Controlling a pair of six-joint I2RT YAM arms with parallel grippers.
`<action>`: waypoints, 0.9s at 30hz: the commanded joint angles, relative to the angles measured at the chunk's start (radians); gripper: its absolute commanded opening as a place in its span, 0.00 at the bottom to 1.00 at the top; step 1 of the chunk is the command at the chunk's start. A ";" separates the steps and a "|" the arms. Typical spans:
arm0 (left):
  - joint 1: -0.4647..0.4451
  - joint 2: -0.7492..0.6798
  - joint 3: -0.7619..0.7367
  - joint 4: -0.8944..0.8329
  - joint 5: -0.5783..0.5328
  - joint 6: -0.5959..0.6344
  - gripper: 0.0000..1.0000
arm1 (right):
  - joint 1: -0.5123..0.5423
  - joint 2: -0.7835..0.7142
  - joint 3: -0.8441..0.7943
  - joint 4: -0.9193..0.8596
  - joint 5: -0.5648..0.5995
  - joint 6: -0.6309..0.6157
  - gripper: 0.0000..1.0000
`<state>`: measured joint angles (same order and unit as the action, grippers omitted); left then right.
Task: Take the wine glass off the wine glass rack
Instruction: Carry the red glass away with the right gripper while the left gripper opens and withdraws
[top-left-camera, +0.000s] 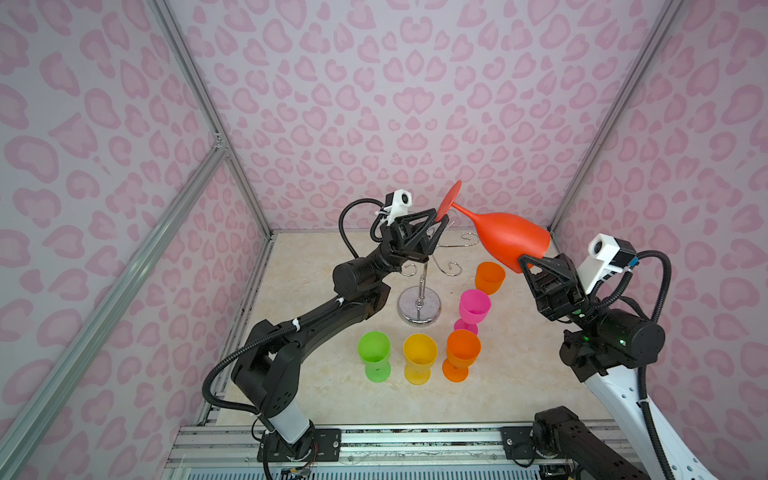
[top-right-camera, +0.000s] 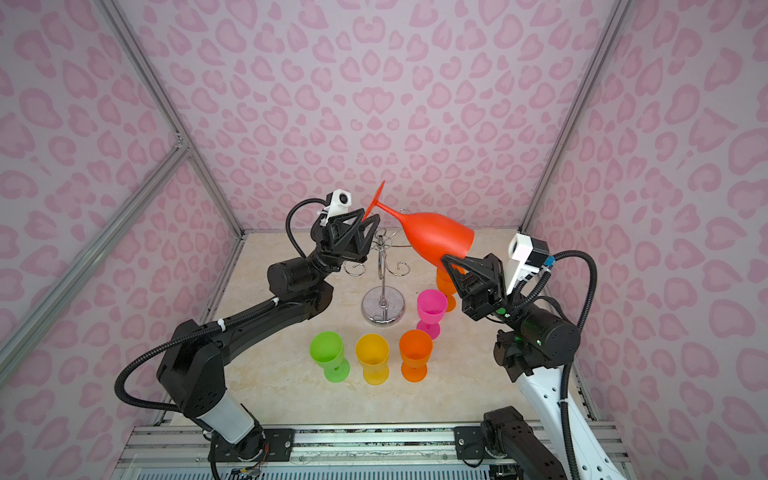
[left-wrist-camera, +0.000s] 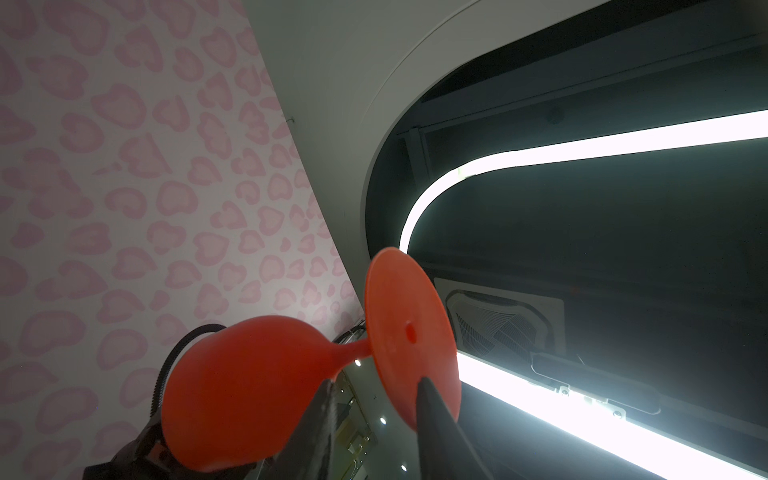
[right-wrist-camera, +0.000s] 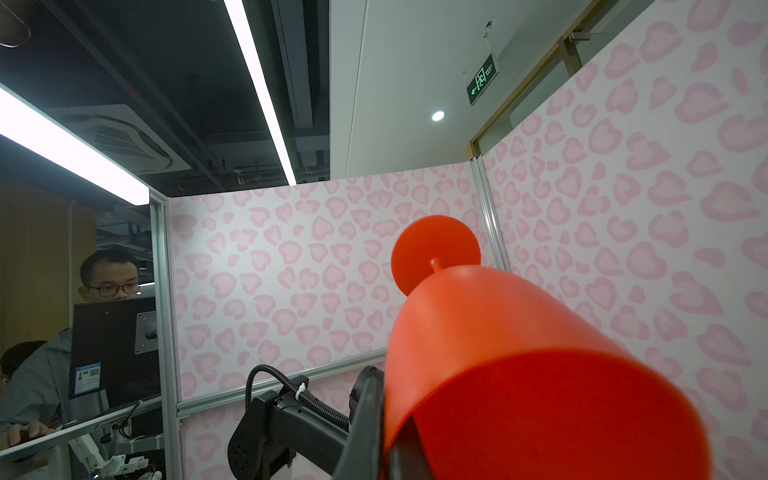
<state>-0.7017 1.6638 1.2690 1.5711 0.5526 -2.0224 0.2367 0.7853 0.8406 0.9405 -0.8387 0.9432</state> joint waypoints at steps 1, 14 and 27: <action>-0.001 0.007 -0.001 0.024 0.026 0.014 0.49 | 0.001 -0.064 0.058 -0.279 0.052 -0.184 0.00; 0.000 -0.018 0.009 0.016 0.136 0.171 0.69 | 0.000 0.010 0.528 -1.413 0.684 -0.628 0.00; -0.001 -0.215 -0.059 -0.226 0.328 0.513 0.75 | -0.236 0.346 0.617 -1.581 0.718 -0.624 0.00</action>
<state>-0.7033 1.4879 1.2205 1.4307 0.8150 -1.6447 0.0284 1.0836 1.4448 -0.6312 -0.0647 0.3210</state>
